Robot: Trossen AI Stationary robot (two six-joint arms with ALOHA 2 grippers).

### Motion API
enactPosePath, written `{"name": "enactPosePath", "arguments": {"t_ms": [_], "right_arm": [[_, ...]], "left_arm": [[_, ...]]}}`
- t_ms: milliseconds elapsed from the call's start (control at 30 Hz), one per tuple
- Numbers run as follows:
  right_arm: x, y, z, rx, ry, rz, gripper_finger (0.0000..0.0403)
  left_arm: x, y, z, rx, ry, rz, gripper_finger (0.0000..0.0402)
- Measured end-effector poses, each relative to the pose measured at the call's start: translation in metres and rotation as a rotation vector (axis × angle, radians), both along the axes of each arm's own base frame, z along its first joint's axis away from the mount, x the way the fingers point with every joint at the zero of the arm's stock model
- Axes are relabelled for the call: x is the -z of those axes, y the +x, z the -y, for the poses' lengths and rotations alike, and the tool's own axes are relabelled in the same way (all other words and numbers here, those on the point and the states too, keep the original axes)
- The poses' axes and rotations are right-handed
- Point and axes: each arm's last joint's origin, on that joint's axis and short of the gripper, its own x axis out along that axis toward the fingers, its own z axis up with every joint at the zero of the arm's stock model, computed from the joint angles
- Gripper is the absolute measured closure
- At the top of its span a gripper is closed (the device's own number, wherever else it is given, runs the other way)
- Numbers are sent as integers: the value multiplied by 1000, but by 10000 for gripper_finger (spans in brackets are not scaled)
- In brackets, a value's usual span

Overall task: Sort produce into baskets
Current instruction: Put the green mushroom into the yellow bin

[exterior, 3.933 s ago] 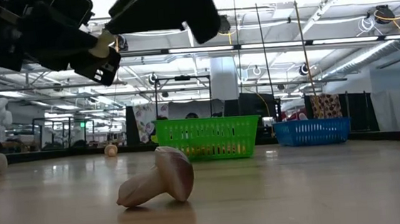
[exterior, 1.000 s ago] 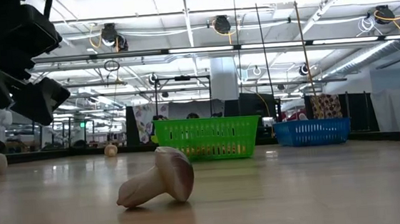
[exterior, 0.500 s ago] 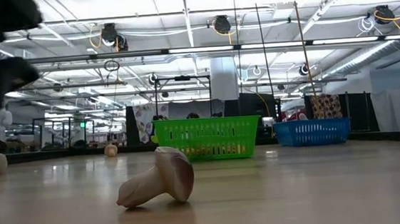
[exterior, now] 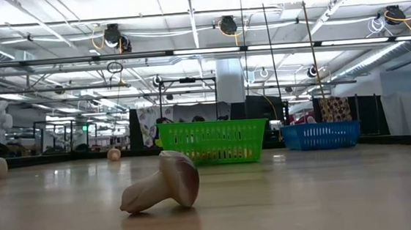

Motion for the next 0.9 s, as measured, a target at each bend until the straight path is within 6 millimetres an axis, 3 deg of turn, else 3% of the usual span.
{"name": "enactPosePath", "arguments": {"t_ms": [167,433,733,900], "right_arm": [[0,6,8,-19,-36,2,273],[0,10,14,-25,-58,1,273],[0,10,14,-57,-81,1,273],[0,10,14,-83,-101,2,273]], "left_arm": [[6,-2,3,-38,1,-37,146],[8,-4,-2,-236,-44,-100,146],[9,-5,-3,-267,-35,-117,146],[19,-4,-2,-270,15,-146,146]]}}
